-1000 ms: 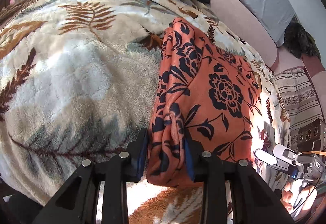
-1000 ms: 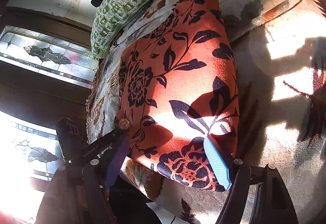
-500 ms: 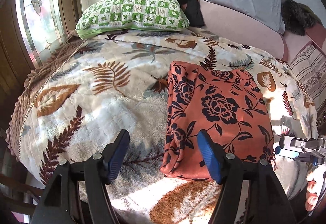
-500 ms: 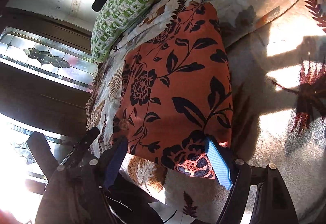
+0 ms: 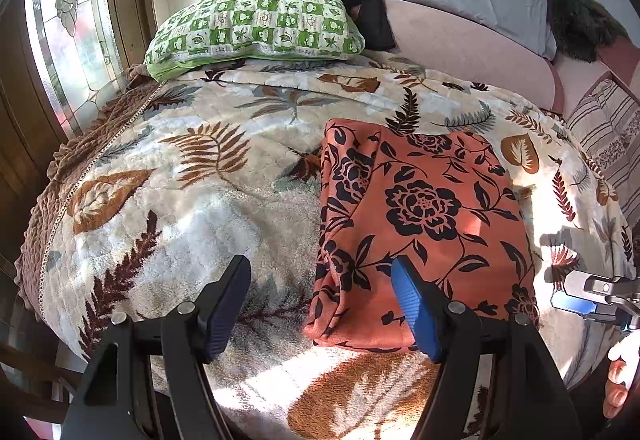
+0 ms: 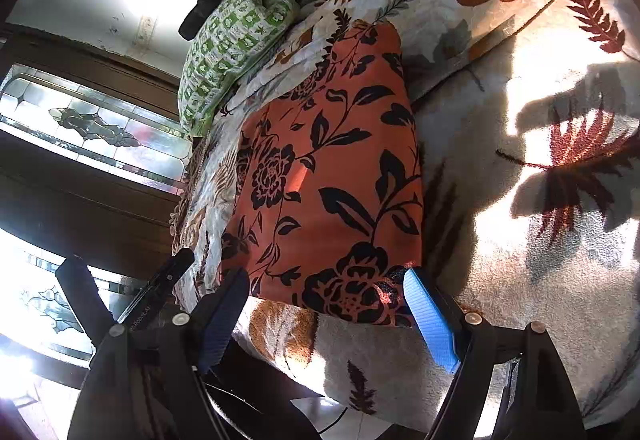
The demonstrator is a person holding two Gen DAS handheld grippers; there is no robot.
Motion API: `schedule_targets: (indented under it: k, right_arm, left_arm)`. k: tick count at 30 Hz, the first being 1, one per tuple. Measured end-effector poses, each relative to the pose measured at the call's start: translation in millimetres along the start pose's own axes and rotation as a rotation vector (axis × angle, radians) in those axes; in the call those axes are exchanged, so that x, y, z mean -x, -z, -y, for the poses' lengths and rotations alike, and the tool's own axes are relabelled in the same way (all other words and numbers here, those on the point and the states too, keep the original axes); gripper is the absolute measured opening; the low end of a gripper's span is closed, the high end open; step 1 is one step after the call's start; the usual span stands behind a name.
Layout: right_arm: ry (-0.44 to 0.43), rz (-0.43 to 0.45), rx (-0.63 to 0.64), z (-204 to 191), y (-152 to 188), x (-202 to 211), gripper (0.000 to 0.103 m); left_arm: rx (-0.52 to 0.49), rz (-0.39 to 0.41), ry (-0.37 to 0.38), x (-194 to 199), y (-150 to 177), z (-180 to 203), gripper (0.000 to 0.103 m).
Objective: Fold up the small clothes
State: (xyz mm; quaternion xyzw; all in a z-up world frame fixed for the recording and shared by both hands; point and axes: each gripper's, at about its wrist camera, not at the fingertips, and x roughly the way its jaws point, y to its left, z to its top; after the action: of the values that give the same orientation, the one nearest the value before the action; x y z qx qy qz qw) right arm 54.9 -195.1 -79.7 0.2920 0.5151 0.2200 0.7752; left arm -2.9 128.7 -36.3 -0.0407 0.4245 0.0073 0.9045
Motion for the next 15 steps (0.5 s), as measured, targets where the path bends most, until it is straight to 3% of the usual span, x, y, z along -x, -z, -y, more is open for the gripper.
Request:
schedule_targets:
  k: [7,13,15]
  right_arm:
    - [0.028,0.024,-0.031,18.7,-8.9,5.0,0.082]
    - [0.081,0.024,0.025,19.3,-58.5,-19.3,0.082]
    - [0.104,0.011,0.012,25.7,-74.8,-32.8,0.082]
  left_arm:
    - [0.136,-0.030,0.152,-25.1,-10.0,-31.4,0.081]
    - [0.140,-0.055,0.306,-69.0,-41.7,-31.8,0.082]
    - [0.142,-0.109,0.343,-91.6,-44.1,-29.2,0.082]
